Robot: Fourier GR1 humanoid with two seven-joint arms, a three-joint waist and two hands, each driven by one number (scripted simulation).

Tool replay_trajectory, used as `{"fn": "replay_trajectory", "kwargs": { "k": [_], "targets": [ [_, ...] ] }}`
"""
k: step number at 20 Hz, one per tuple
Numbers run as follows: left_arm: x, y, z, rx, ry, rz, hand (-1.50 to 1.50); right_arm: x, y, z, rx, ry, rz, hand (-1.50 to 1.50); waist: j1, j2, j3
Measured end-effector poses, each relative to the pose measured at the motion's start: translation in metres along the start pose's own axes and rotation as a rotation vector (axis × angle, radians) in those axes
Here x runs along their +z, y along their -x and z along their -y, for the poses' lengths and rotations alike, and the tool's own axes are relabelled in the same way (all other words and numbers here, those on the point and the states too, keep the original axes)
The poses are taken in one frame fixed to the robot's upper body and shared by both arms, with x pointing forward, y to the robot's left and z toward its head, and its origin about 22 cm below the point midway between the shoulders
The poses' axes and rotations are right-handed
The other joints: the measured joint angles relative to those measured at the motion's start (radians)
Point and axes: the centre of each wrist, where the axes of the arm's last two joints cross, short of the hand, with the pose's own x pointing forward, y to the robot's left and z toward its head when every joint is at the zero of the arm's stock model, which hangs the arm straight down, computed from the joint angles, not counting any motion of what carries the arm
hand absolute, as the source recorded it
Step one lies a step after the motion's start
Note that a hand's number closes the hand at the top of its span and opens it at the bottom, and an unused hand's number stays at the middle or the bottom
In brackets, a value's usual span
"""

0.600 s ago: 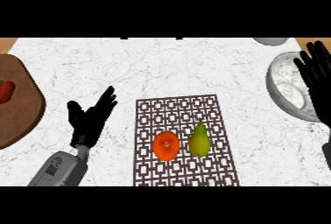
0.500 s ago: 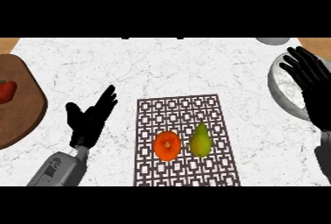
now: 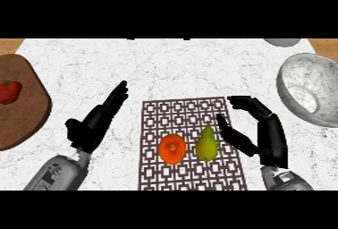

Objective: Pick the squash from the placemat and place it in the bowl

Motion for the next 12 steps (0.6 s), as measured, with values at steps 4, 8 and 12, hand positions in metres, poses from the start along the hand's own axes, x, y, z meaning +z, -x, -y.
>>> {"fn": "replay_trajectory", "kwargs": {
  "k": [4, 8, 12],
  "targets": [
    [0.004, -0.002, 0.001, -0.007, 0.028, 0.018, 0.0, 0.013, 0.004, -0.046, 0.143, -0.025, 0.026, -1.5, 0.007, 0.005, 0.003],
    [0.008, -0.001, 0.003, -0.01, 0.042, 0.024, 0.0, 0.008, -0.004, -0.065, 0.344, -0.12, 0.003, -1.5, 0.008, 0.004, 0.002],
    [0.012, -0.002, 0.003, -0.007, 0.049, 0.025, 0.0, -0.002, -0.018, -0.07, 0.571, -0.235, -0.099, -1.5, 0.01, 0.001, 0.001]
  ]
}}
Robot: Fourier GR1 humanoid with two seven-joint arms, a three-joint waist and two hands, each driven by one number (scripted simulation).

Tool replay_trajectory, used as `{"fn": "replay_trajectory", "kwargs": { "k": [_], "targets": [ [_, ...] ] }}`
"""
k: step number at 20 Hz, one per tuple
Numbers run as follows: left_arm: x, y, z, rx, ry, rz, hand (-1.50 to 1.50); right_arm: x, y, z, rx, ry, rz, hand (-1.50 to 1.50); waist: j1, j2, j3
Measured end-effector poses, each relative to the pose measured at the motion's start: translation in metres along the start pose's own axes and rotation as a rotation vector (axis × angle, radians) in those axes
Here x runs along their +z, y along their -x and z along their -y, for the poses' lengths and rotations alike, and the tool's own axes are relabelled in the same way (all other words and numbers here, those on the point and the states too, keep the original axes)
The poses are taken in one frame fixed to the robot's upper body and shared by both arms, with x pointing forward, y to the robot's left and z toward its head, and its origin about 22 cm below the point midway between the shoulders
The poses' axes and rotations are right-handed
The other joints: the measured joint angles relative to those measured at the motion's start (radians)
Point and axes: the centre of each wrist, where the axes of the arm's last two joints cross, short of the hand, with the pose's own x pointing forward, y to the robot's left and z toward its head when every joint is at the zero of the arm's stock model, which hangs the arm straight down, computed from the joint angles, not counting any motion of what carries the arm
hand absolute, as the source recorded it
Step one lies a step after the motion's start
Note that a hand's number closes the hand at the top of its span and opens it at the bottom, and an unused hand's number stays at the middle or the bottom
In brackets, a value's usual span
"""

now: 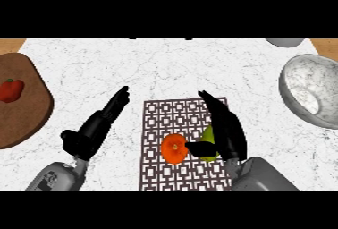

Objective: Pick the squash from the placemat and place it in the bowl

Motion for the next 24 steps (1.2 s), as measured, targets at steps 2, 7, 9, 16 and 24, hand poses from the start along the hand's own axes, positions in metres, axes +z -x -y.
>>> {"fn": "replay_trajectory", "kwargs": {
  "k": [2, 7, 9, 16, 24],
  "targets": [
    [-0.001, -0.002, -0.001, -0.006, -0.001, 0.002, 0.0, -0.001, -0.009, 0.001, 0.096, -0.105, -0.058, -1.5, 0.0, 0.0, 0.0],
    [0.001, 0.003, 0.001, -0.005, 0.002, 0.005, 0.0, -0.001, -0.049, 0.005, 0.218, -0.363, -0.174, -1.5, 0.003, 0.003, 0.0],
    [0.0, 0.002, 0.004, -0.004, 0.006, 0.007, 0.0, -0.002, -0.067, 0.006, 0.223, -0.437, -0.184, -1.5, 0.001, 0.004, 0.001],
    [0.004, 0.003, 0.001, -0.007, -0.001, 0.007, 0.0, -0.018, -0.11, 0.01, 0.202, -0.582, -0.211, -1.5, 0.0, 0.006, 0.003],
    [0.002, 0.006, -0.005, -0.005, -0.014, 0.008, 0.0, -0.025, -0.125, -0.006, 0.255, -0.634, -0.222, -1.5, -0.011, 0.007, 0.005]
  ]
}}
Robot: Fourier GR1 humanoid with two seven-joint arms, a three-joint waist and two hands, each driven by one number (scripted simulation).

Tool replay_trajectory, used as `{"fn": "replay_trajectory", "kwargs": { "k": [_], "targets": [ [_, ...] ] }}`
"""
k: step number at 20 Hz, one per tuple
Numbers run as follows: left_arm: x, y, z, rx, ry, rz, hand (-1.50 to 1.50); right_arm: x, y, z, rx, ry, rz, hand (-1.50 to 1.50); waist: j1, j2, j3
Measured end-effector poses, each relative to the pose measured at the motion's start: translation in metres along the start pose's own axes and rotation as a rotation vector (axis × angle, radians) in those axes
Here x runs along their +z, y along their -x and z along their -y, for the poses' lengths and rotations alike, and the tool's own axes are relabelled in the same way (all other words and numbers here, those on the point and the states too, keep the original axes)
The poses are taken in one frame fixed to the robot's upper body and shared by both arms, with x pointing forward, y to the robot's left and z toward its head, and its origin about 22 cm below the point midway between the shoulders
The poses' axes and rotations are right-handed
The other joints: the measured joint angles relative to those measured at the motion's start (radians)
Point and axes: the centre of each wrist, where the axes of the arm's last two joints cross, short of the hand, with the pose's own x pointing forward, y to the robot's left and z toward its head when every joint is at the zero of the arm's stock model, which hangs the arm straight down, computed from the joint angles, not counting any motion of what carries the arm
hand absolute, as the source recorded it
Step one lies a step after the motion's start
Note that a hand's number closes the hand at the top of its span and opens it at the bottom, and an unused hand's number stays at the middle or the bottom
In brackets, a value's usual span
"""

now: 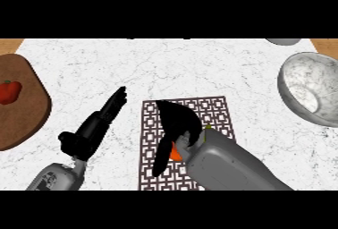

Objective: Pick the squash from the placemat and place it in the bowl

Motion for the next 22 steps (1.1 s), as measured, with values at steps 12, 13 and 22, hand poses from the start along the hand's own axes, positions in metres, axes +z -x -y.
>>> {"fn": "replay_trajectory", "kwargs": {
  "k": [12, 13, 22],
  "targets": [
    [0.003, -0.003, 0.004, 0.001, 0.0, -0.006, 0.0, 0.002, -0.01, -0.028, 0.108, 0.118, 0.007, -1.5, -0.005, -0.002, 0.001],
    [0.003, -0.003, 0.004, 0.002, -0.003, -0.005, 0.0, 0.0, -0.01, -0.031, 0.119, 0.132, 0.0, -1.5, -0.005, -0.001, 0.001],
    [0.002, -0.006, -0.002, 0.001, -0.009, 0.0, 0.0, -0.012, 0.012, -0.046, 0.155, 0.188, -0.072, -1.5, -0.01, 0.0, 0.001]
  ]
}}
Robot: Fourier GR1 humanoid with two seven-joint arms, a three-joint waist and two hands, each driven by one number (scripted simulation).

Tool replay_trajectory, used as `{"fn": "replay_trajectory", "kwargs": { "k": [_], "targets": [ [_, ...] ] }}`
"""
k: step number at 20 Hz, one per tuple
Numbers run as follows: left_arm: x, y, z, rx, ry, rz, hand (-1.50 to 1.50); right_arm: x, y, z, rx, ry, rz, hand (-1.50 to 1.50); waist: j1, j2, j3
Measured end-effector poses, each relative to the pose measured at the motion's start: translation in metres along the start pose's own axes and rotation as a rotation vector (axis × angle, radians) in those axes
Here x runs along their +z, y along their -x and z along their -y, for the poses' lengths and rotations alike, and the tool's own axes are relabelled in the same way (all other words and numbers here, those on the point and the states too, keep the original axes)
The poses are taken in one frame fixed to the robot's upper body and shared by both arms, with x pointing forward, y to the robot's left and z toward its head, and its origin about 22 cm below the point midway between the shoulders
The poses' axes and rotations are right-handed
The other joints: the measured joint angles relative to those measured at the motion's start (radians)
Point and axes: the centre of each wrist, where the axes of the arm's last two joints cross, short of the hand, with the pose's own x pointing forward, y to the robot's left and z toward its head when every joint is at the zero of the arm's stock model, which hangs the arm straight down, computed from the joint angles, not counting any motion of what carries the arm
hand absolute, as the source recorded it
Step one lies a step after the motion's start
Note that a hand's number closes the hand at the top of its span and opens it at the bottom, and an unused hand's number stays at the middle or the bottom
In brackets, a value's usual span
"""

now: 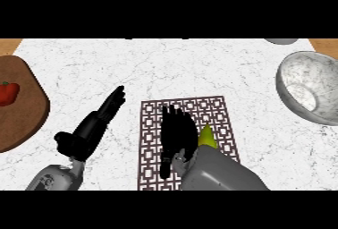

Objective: Pick the squash from the placemat and place it in the bowl

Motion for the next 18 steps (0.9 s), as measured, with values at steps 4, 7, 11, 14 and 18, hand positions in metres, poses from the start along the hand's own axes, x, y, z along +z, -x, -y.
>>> {"fn": "replay_trajectory", "kwargs": {
  "k": [4, 7, 11, 14, 18],
  "targets": [
    [0.001, 0.004, 0.002, 0.002, 0.007, -0.003, 0.0, -0.006, 0.004, -0.005, -0.015, -0.017, -0.022, -1.5, 0.003, 0.001, 0.0],
    [0.001, 0.0, 0.003, 0.0, 0.008, 0.002, 0.0, -0.01, 0.01, -0.01, -0.021, -0.026, -0.04, -1.5, 0.005, 0.002, 0.0],
    [0.004, 0.0, 0.002, -0.002, 0.013, 0.004, 0.0, -0.014, 0.016, -0.011, -0.032, -0.031, -0.051, -1.5, 0.007, 0.002, 0.0],
    [-0.002, -0.005, 0.004, -0.008, 0.013, 0.001, 0.0, -0.013, 0.021, -0.018, -0.033, -0.029, -0.054, 1.5, 0.006, 0.003, 0.0],
    [-0.006, -0.001, 0.004, -0.002, 0.013, 0.002, 0.0, -0.021, 0.02, -0.023, -0.018, -0.003, -0.038, 1.5, 0.01, 0.004, 0.001]
  ]
}}
